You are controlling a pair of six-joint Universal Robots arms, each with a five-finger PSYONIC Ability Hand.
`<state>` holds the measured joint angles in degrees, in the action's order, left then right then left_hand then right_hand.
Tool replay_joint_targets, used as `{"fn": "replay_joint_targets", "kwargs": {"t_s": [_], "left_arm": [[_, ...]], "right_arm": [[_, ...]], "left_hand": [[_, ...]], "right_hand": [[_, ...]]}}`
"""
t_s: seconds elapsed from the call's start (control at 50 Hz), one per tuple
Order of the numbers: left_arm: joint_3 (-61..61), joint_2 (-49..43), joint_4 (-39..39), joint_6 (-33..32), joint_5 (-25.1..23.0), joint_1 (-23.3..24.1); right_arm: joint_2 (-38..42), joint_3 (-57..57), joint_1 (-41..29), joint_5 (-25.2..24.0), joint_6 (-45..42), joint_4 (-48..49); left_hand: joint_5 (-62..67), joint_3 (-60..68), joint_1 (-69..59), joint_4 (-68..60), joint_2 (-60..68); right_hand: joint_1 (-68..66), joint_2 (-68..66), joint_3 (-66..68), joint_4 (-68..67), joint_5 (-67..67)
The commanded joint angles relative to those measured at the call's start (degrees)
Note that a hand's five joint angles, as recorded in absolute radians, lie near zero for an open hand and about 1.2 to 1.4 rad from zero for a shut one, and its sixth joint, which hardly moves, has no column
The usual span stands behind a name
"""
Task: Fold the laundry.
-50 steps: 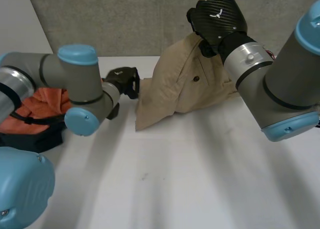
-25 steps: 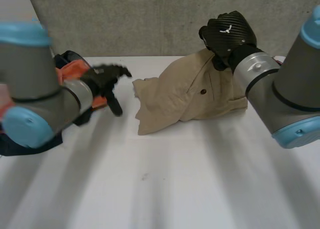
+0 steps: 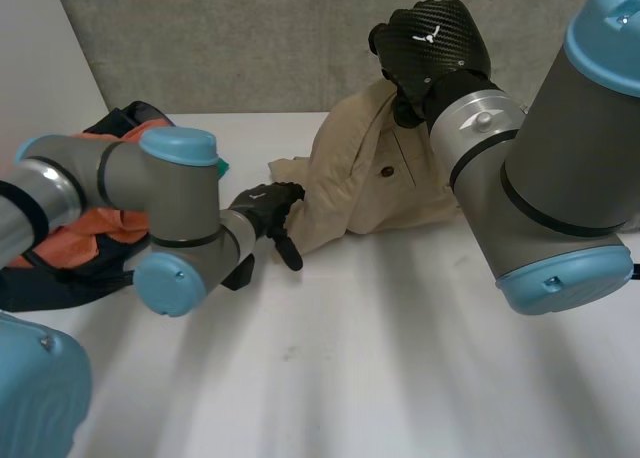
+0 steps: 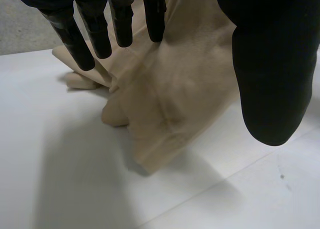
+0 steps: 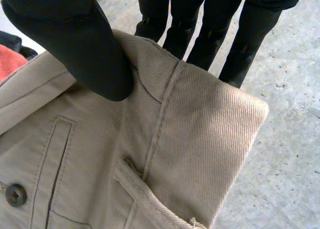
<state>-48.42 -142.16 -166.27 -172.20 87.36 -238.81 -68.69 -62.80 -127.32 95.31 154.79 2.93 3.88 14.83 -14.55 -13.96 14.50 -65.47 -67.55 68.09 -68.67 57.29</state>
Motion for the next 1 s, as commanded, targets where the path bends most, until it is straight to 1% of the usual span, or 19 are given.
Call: {"fn": "replay_joint_targets", "kwargs": {"t_s": [0.02, 0.04, 0.1, 0.12, 0.14, 0.24, 0.3, 0.32, 0.34, 0.4, 0.42, 0.5, 0.58, 0.64, 0.7, 0.8, 0.88, 0.92, 1.0], "left_arm": [[6.31, -3.12, 2.09, 1.86, 4.48, 2.03], [7.54, -3.56, 2.35, 2.13, 5.88, 2.29], [9.30, -4.09, 2.53, 2.39, 7.55, 2.99], [9.92, -3.92, 2.61, 2.22, 8.69, 3.34], [10.19, -3.74, 2.53, 2.13, 9.31, 3.43], [9.75, 1.61, 3.67, -0.32, 11.78, 1.07], [6.86, 8.81, 4.28, -5.24, 11.17, -3.67], [5.80, 10.92, 4.28, -6.91, 10.47, -5.16], [3.79, 15.55, 4.55, -10.14, 8.55, -7.96], [0.79, 23.04, 4.99, -15.00, 4.85, -11.23], [-0.61, 27.68, 5.16, -17.88, 2.23, -12.37], [-2.72, 37.97, 5.86, -22.90, -3.32, -13.44], [-3.35, 44.32, 8.23, -24.06, -6.05, -13.44], [-3.17, 43.55, 9.55, -24.41, -6.24, -13.27], [-3.08, 39.87, 11.05, -25.03, -5.45, -12.04], [-0.28, 31.00, 12.90, -27.84, -4.13, -10.19], [7.87, 20.64, 12.02, -30.74, -2.03, -10.19], [11.92, 17.63, 11.58, -31.27, -1.67, -10.28], [26.07, 11.04, 5.97, -31.18, -2.02, -10.80]], "right_arm": [[-0.13, 1.36, -1.52, 1.90, 0.78, -1.96], [-0.21, 1.53, -1.52, 1.99, 1.21, -2.49], [-0.65, 1.54, -1.26, 2.08, 2.09, -3.02], [-1.18, 1.10, -1.09, 1.99, 2.53, -3.20], [-1.44, 0.84, -0.82, 1.99, 2.54, -3.20], [-2.41, -1.27, 3.48, 1.03, 0.17, -2.76], [-2.59, -2.33, 6.91, -0.90, -3.26, -3.20], [-2.67, -2.68, 7.70, -1.52, -4.05, -3.20], [-2.68, -3.29, 9.18, -2.92, -5.10, -3.29], [-2.94, -4.00, 10.86, -5.56, -6.07, -3.55], [-3.20, -4.35, 11.74, -7.22, -6.43, -3.98], [-4.86, -4.88, 13.59, -10.65, -6.95, -5.48], [-6.71, -5.06, 15.08, -12.68, -7.05, -7.41], [-7.07, -5.14, 15.79, -13.65, -6.96, -8.91], [-6.72, -5.14, 15.79, -14.97, -6.78, -10.32], [-3.65, -4.53, 14.56, -14.71, -6.78, -10.41], [1.09, -1.90, 14.82, -13.04, -7.04, -9.44], [4.26, 1.08, 14.65, -12.08, -7.66, -7.69], [10.06, 9.78, 13.86, -10.50, -9.41, 0.30]], "left_hand": [[7.73, 6.78, -7.06, -7.65, 7.11], [18.60, 17.64, -17.92, -18.51, 17.98], [40.49, 39.54, -39.81, -40.41, 39.87], [61.72, 60.77, -61.05, -61.64, 61.10], [66.08, 65.12, -65.40, -65.99, 65.46], [66.12, 65.17, -65.45, -66.04, 65.50], [66.12, 65.17, -65.45, -66.04, 65.50], [66.12, 65.17, -65.45, -66.04, 65.50], [66.12, 65.17, -65.45, -66.04, 65.50], [66.12, 65.17, -65.45, -66.04, 65.50], [66.12, 65.17, -65.45, -66.04, 65.50], [66.12, 65.17, -65.45, -66.04, 65.50], [66.12, 65.17, -65.45, -66.04, 65.50], [66.12, 65.17, -65.45, -66.04, 65.50], [66.12, 65.17, -65.45, -66.04, 65.50], [66.12, 65.17, -65.45, -66.04, 65.50], [66.12, 65.17, -65.45, -66.04, 65.50], [66.12, 65.17, -65.45, -66.04, 65.50], [66.12, 65.17, -65.45, -66.04, 65.50]], "right_hand": [[-14.53, -12.45, 11.91, -11.33, 12.71], [-14.53, -12.45, 11.91, -11.33, 12.71], [-14.53, -12.45, 11.91, -11.33, 12.71], [-14.53, -12.45, 11.91, -11.33, 12.71], [-14.53, -12.45, 11.91, -11.33, 12.71], [-14.53, -12.45, 11.91, -11.33, 12.71], [-14.53, -12.45, 11.91, -11.33, 12.71], [-14.53, -12.45, 11.91, -11.33, 12.71], [-14.53, -12.45, 11.91, -11.33, 12.71], [-14.53, -12.45, 11.91, -11.33, 12.71], [-14.53, -12.45, 11.91, -11.33, 12.71], [-14.53, -12.45, 11.91, -11.33, 12.71], [-14.53, -12.45, 11.91, -11.33, 12.71], [-14.53, -12.45, 11.91, -11.33, 12.71], [-14.53, -12.45, 11.91, -11.33, 12.71], [-14.53, -12.45, 11.91, -11.33, 12.71], [-14.53, -12.45, 11.91, -11.33, 12.71], [-14.53, -12.45, 11.91, -11.33, 12.71], [-14.53, -12.45, 11.91, -11.33, 12.71]]}}
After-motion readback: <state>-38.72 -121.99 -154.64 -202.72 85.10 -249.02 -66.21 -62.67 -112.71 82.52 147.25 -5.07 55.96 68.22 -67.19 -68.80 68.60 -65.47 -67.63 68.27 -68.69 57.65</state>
